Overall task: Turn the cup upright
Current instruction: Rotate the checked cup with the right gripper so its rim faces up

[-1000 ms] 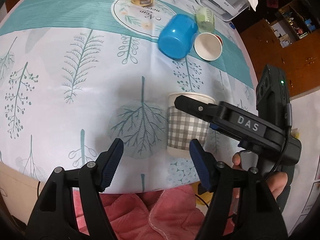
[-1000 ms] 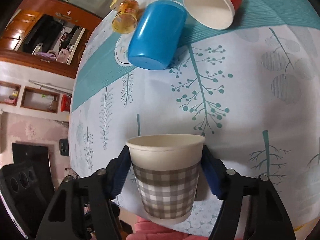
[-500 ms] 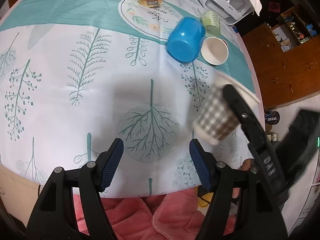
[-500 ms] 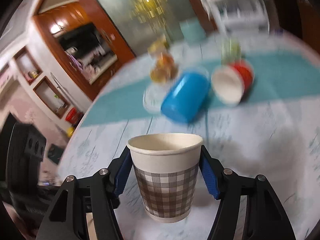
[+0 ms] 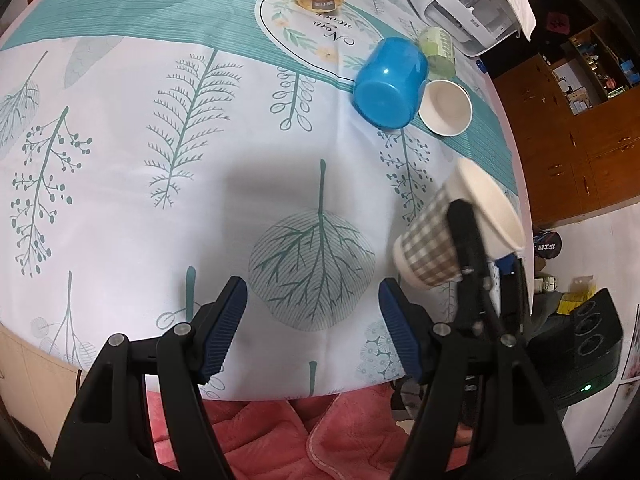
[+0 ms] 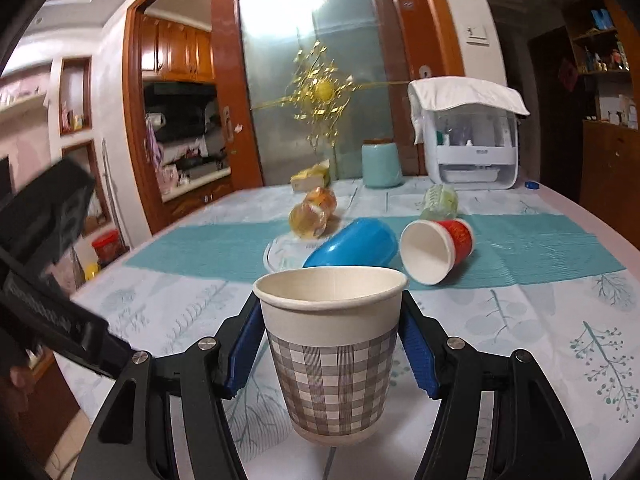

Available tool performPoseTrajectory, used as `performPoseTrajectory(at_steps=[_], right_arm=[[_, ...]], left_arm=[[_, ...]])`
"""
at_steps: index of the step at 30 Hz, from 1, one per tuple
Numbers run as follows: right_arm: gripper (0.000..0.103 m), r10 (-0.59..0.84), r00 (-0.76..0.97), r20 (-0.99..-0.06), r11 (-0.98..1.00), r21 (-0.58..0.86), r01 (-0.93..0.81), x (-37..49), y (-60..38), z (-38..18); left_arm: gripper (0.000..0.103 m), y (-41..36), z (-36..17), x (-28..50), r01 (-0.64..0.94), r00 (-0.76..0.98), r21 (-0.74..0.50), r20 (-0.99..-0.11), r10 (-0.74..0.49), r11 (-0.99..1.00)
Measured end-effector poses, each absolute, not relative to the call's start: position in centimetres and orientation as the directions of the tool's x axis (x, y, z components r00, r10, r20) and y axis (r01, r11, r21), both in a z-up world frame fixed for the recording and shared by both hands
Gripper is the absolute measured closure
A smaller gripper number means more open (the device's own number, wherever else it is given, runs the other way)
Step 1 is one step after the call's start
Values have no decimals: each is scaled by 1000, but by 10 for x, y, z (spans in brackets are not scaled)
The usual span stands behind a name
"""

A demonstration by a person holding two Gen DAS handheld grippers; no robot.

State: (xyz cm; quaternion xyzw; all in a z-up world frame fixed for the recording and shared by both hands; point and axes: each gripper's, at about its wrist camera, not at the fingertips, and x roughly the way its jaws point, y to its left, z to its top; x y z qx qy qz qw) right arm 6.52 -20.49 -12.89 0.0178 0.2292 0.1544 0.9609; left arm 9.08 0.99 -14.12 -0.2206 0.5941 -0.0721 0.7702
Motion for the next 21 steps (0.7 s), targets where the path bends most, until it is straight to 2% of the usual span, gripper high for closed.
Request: performPoseTrajectory(at_steps=[4,9,14,18,21], right_arm=[[37,323,827,-459,944,100,-313,65,-195,-141],[35,322,838,-442,943,68,-326,50,-193,-148],[33,327,798,-506,937,66,-342,44,-195,-157],[22,315,775,-547,933,29,-359,32,-195,-163],[19,313,739,-597,917,-11,-398,20,-194,-167]], left_arm=[[37,10,-141,90,-145,290,-423,-883,-370,895],[37,10,-140,91,-144,295,-418,-883,-364,897],[37,11,-140,91,-143,294,-416,-884,-363,898],[37,13,-141,90,-147,296,-409,-887,-354,901],[37,14,-142,87,-157,293,-387,-897,-331,909]])
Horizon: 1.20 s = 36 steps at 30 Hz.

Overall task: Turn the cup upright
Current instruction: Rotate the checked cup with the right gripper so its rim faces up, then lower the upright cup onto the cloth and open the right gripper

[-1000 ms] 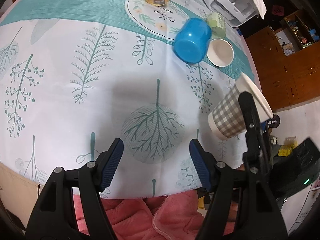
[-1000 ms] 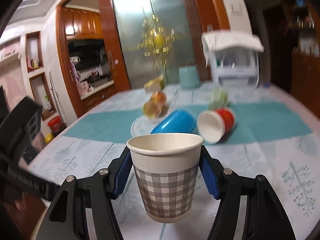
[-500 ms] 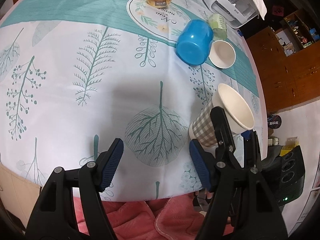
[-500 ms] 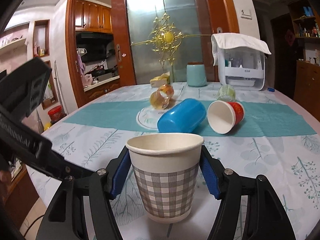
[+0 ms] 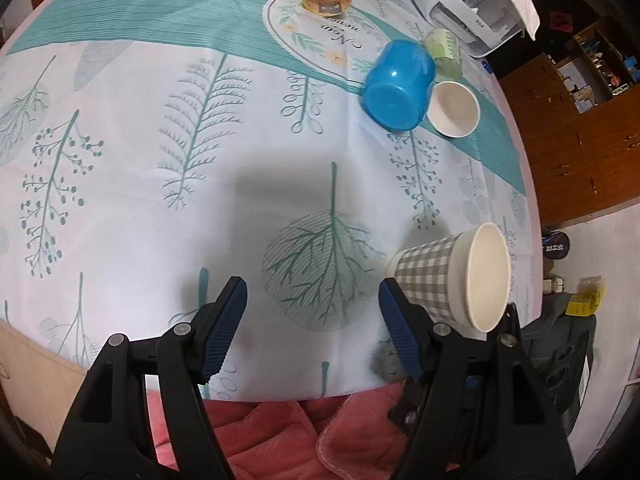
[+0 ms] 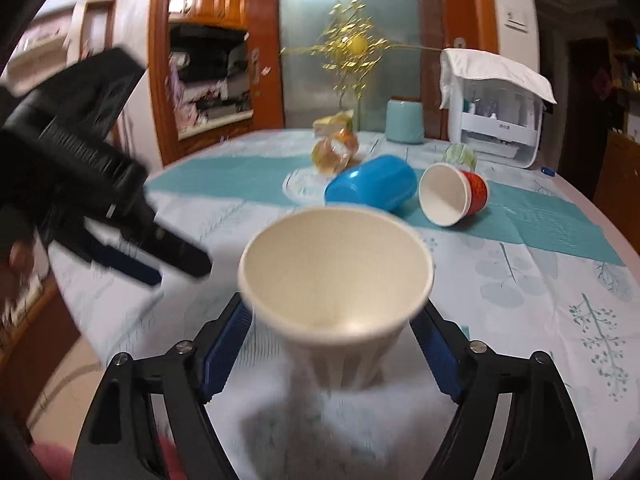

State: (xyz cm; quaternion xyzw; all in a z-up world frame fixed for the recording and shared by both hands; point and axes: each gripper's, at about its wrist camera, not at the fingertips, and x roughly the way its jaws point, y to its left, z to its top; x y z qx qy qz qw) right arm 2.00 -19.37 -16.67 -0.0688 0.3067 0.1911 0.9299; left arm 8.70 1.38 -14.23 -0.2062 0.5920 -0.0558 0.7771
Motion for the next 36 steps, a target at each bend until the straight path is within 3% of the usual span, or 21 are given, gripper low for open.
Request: performPoseTrajectory(at_steps=[6,12,16,21,23,29,31,36], right_arm=[[16,323,554,-767,893,54,-447,11,-203,-170],[16,385,390,-837,889,222,-401,12,-225,-137],[4,378,357,-854,901,251,-353,20,-243,-98],[4,342,357,-870,911,214,-352,35,-245,-43],[4,266,339,-902,937,160,-310,43,-242,-24],[4,175,491,-853,959,35,-282,46,-235,30],[4,147,531,-834,964,1,-265,45,-232,43],[3,178,521,-835,969,57,-239,43,-235,58]], left_arm=[[37,18,-144,78,-190,295,-297,-927,-234,936],[37,14,-130,67,-176,286,-226,-943,-170,958],[37,8,-113,61,-153,282,-202,-947,-153,967],[37,-3,-69,54,-98,362,-191,-921,-144,977],[37,-11,-50,52,-38,397,-200,-902,-168,979],[36,-33,7,44,19,506,-135,-854,-126,991],[20,-37,19,43,9,533,-104,-841,-92,995],[14,-39,44,32,-109,611,-17,-790,54,994]])
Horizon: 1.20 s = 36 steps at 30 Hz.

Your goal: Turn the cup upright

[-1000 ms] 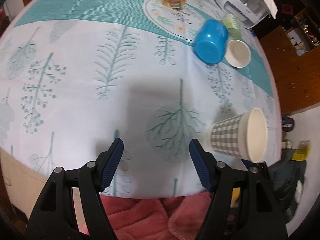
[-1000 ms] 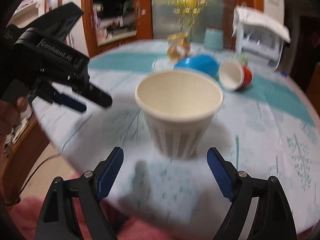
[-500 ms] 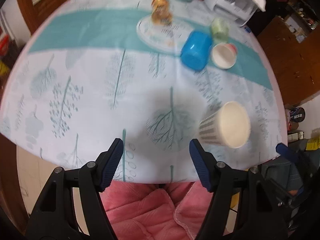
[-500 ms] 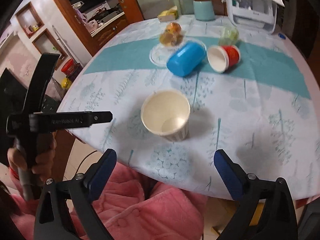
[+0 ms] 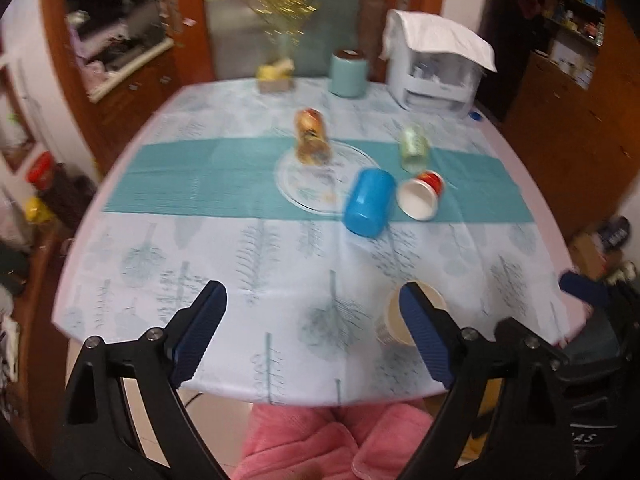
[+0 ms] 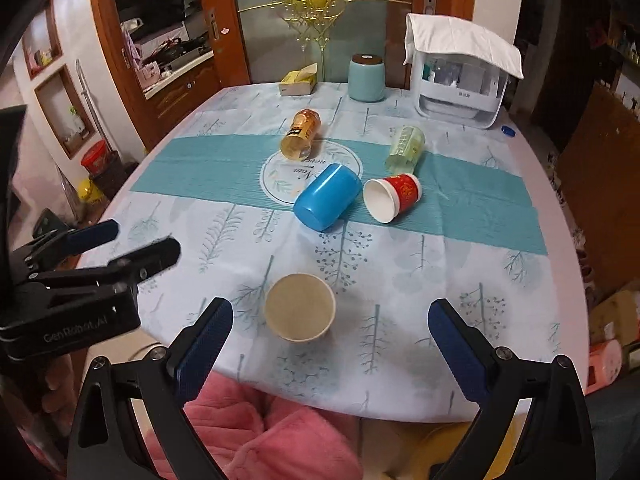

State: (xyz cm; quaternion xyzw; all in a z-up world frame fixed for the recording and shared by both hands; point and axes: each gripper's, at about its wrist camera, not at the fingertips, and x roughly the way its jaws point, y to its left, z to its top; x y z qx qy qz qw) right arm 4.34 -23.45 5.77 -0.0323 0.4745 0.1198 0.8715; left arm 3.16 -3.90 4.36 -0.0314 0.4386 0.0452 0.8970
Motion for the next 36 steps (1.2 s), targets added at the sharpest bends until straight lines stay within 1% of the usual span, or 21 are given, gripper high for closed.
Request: performPoseTrajectory(at_steps=[2,4,9,13,15,17,21,23,27,31,36], right_arm=[[3,209,515,-831,971,115,-208,43,-240,57],[3,225,509,-831,970,144,-193,42,-246,53],[1,196,524,-829,980,143,-140,42,-257,39],[1,196,541,-818,980,141,-141,40,-260,36],[1,193,564,-803,981,139,-137,37,-260,37],[1,201,610,-767,980,151,-132,31,-263,40],[1,240,641,-729,970,203,-132,25,-270,40],[1,237,649,-723,970,207,-124,24,-272,38],[1,211,644,-735,976,194,-99,27,-272,31],[1,158,634,-757,987,135,-84,29,-266,21],[1,167,619,-767,986,137,-97,31,-264,13]], left_arm=[[10,-37,45,26,-142,620,-20,-781,73,990],[2,-38,43,23,-150,619,-24,-782,75,988],[2,-41,24,23,-156,587,1,-804,94,988],[2,-41,9,27,-171,568,9,-816,106,985],[2,-42,4,28,-180,573,28,-809,128,983],[2,-43,0,27,-186,580,41,-802,143,982],[1,-43,-11,30,-172,574,28,-809,123,985],[1,-44,-15,30,-170,567,27,-815,120,985],[1,-48,-22,30,-159,562,38,-818,122,987],[1,-49,-23,30,-149,560,37,-821,116,988],[1,-50,-23,29,-145,563,34,-819,111,989]])
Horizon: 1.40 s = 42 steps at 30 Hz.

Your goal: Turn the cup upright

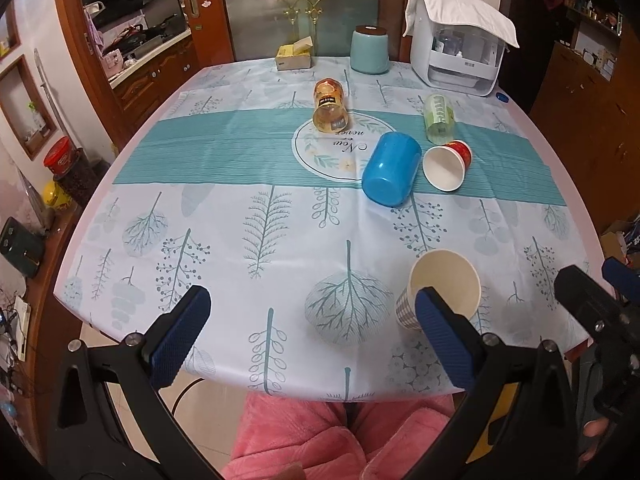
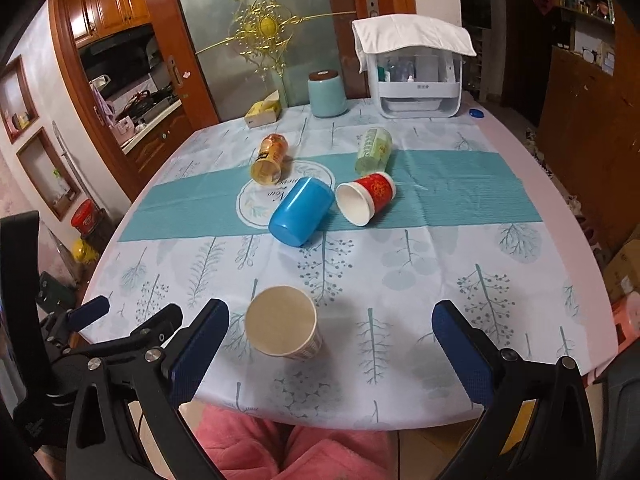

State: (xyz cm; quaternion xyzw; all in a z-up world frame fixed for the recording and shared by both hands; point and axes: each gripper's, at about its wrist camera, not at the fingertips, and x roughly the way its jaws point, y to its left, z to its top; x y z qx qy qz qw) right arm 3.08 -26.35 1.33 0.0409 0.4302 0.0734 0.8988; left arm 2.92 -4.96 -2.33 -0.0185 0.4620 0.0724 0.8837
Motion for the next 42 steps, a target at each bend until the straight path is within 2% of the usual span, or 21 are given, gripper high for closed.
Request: performPoseTrajectory(at_steps=[13,42], right_arm=[[0,161,603,-781,987,137,-87,32,-266,-1],[0,117,583,-804,993,101,-60,16,-275,-20]], left_arm=[[1,-54,-27,28,-91,566,3,-823,54,996],[1,-67,-37,18,-50,555,-5,-832,24,999]])
